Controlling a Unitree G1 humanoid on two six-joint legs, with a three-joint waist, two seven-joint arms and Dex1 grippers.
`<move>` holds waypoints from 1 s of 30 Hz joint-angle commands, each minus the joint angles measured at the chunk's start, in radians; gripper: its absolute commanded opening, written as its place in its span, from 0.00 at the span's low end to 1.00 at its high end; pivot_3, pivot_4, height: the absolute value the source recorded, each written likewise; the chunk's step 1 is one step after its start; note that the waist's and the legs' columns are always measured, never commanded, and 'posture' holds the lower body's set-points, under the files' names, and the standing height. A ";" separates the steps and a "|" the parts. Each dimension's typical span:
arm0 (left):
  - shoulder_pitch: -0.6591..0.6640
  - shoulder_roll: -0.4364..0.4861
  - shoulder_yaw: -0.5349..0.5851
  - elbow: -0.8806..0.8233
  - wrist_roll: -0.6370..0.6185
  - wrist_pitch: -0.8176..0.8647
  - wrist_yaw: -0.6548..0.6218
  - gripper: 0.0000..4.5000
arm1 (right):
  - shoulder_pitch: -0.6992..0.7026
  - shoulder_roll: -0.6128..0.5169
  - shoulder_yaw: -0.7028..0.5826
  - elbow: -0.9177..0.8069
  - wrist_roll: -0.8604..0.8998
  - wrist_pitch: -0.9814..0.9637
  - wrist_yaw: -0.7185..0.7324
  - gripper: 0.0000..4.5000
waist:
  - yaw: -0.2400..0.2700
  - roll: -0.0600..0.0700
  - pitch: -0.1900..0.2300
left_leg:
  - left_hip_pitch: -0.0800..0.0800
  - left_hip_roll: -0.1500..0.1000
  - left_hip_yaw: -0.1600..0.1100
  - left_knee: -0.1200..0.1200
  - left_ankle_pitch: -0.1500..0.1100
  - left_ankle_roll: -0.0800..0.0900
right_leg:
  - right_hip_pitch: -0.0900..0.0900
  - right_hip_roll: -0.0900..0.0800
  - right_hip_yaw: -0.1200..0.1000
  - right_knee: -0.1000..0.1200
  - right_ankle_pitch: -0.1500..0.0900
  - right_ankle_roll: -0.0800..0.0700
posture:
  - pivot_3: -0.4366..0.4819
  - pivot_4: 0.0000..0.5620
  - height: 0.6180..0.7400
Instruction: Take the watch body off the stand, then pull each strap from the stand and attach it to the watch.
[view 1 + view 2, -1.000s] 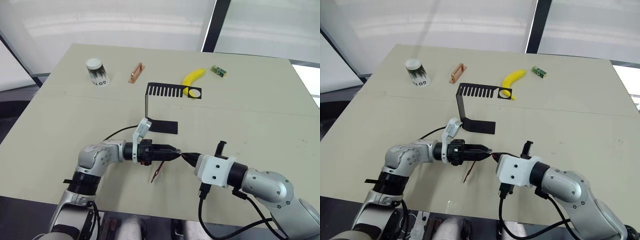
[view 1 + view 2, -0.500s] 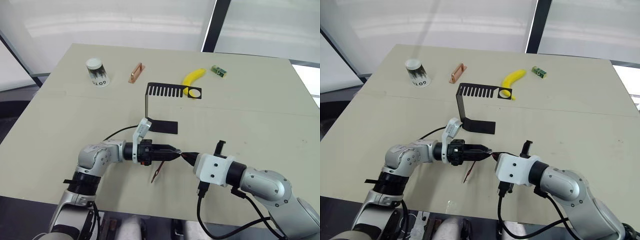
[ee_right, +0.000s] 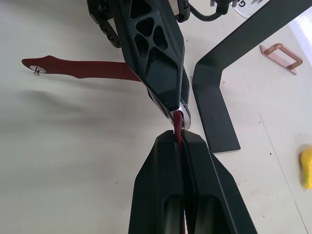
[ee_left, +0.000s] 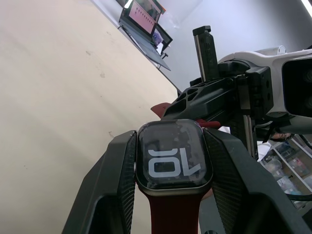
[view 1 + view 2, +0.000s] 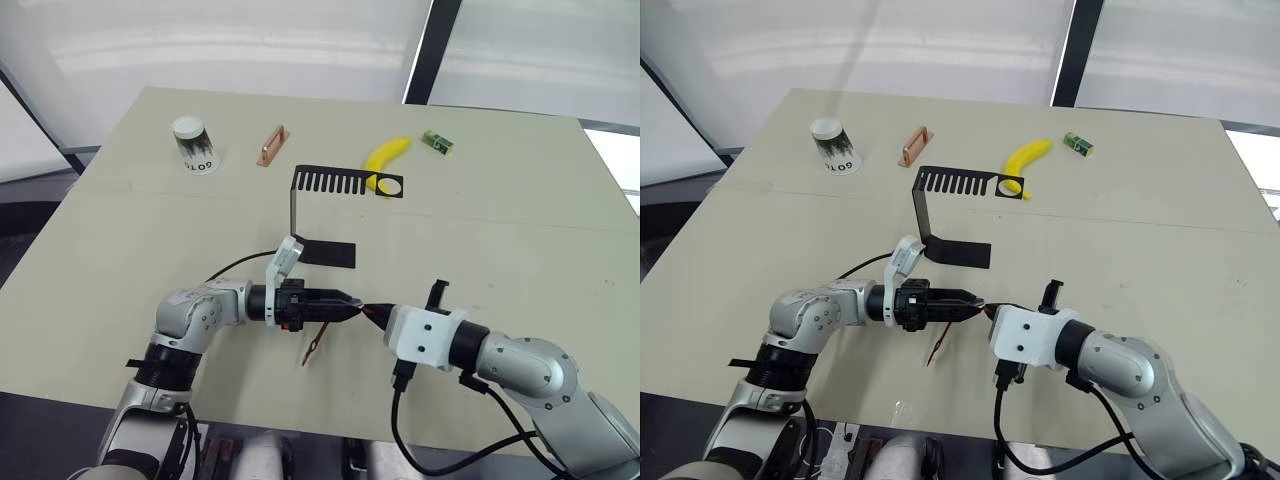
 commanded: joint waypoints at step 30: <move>-0.003 -0.059 -0.075 -0.108 -0.035 0.010 -0.023 0.36 | -0.070 0.064 0.041 -0.010 -0.005 -0.014 0.014 0.00 | 0.000 0.000 0.000 | 0.000 0.000 0.000 0.000 0.000 0.000 | 0.000 0.000 0.000 0.000 0.000 0.000 | 0.48 0.27 0.91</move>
